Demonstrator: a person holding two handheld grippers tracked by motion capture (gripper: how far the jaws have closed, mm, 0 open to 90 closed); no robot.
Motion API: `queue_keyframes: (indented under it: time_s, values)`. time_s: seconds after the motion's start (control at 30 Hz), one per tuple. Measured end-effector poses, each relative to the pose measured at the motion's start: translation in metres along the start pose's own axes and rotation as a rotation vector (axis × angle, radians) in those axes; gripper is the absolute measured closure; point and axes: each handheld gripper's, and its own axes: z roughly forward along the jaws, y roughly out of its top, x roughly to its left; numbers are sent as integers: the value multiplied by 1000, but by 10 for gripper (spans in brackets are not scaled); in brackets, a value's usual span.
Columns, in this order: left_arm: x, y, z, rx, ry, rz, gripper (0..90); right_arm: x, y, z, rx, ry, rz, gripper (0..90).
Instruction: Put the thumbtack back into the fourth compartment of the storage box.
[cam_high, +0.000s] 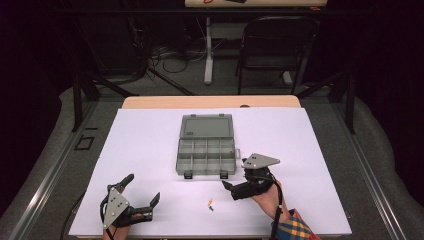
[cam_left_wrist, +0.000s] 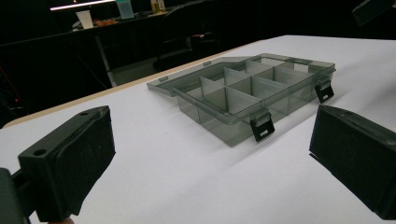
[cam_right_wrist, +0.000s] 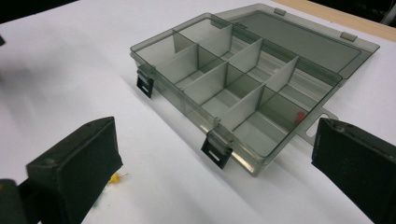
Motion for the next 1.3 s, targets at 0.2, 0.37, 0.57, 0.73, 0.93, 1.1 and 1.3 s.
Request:
queue_keyframes:
  time_s: [0.2, 0.37, 0.57, 0.73, 0.93, 1.1, 1.3]
  values:
    - [0, -1, 3, 6, 0, -3, 1, 15, -8, -6, -13, 30, -15, 0]
    - [0, -1, 2, 2, 2, -1, 1, 22, -8, -9, -14, 41, -29, 0]
    - [1, -1, 3, 7, 3, -1, 1, 37, -17, -7, 8, 72, -40, 0]
    - [1, -1, 1, 4, 5, 0, 1, 49, -19, -2, 25, 93, -69, 0]
    - [3, -2, 3, 11, 14, 0, 1, 54, -20, -1, 36, 107, -67, 0]
    - [3, -1, 1, 5, 17, -5, 1, 58, -23, 6, 65, 124, -71, 0]
    - [2, -1, 1, 3, 11, 2, 1, 68, -29, 18, 114, 138, -98, 72]
